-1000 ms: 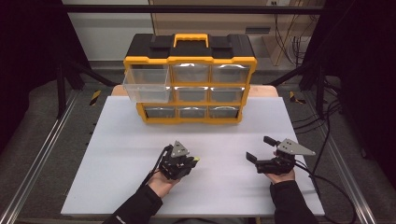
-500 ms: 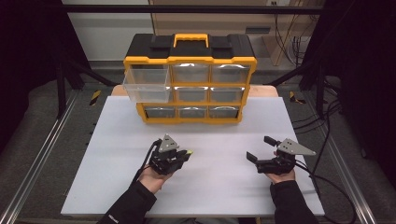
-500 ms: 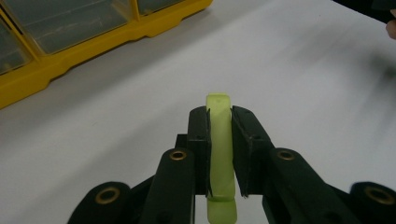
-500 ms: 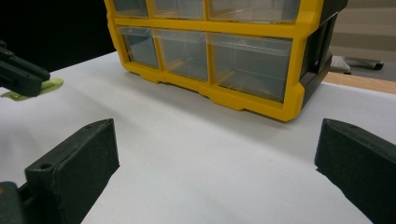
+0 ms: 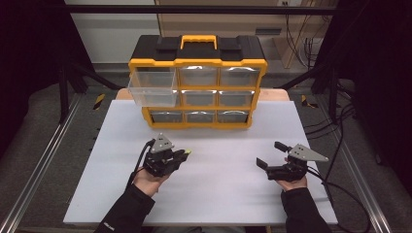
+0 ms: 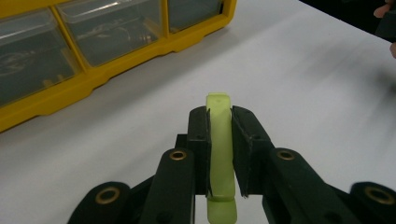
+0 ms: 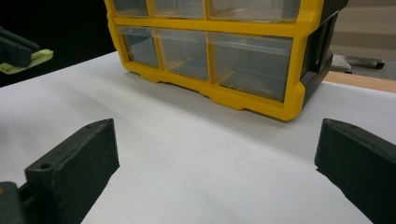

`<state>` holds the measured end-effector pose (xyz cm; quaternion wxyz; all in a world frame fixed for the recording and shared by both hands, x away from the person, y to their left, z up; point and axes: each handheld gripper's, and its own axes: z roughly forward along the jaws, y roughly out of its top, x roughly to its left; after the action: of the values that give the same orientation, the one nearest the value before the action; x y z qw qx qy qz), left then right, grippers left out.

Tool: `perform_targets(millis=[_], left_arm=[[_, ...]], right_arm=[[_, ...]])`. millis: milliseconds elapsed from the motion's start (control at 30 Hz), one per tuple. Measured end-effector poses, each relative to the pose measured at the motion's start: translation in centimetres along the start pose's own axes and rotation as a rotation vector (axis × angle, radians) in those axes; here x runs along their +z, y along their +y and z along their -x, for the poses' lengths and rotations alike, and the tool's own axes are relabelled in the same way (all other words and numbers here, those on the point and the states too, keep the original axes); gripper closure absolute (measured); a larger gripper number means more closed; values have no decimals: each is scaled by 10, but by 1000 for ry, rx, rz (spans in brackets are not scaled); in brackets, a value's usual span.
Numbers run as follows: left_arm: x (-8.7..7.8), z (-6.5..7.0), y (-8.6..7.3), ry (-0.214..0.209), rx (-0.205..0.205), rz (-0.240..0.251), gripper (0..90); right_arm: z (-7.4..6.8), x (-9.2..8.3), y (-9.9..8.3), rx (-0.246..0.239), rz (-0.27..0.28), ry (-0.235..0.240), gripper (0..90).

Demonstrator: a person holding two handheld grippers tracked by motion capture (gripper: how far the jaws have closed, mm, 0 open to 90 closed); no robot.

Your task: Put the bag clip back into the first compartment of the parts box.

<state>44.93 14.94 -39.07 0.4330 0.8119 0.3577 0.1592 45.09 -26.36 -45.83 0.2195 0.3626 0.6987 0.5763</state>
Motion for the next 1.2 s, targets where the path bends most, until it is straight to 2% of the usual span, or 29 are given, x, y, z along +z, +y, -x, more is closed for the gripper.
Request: perform_targets(millis=[367, 900, 1200], left_arm=[[-25, -17, 7, 25, -23, 53, 775], [-48, -31, 13, 47, -38, 93, 775], [-64, -42, 18, 66, -61, 134, 775]], right_arm=[[1, 1, 0, -4, -1, 2, 2], [1, 0, 0, -1, -1, 0, 2], [1, 0, 0, 0, -2, -3, 2]])
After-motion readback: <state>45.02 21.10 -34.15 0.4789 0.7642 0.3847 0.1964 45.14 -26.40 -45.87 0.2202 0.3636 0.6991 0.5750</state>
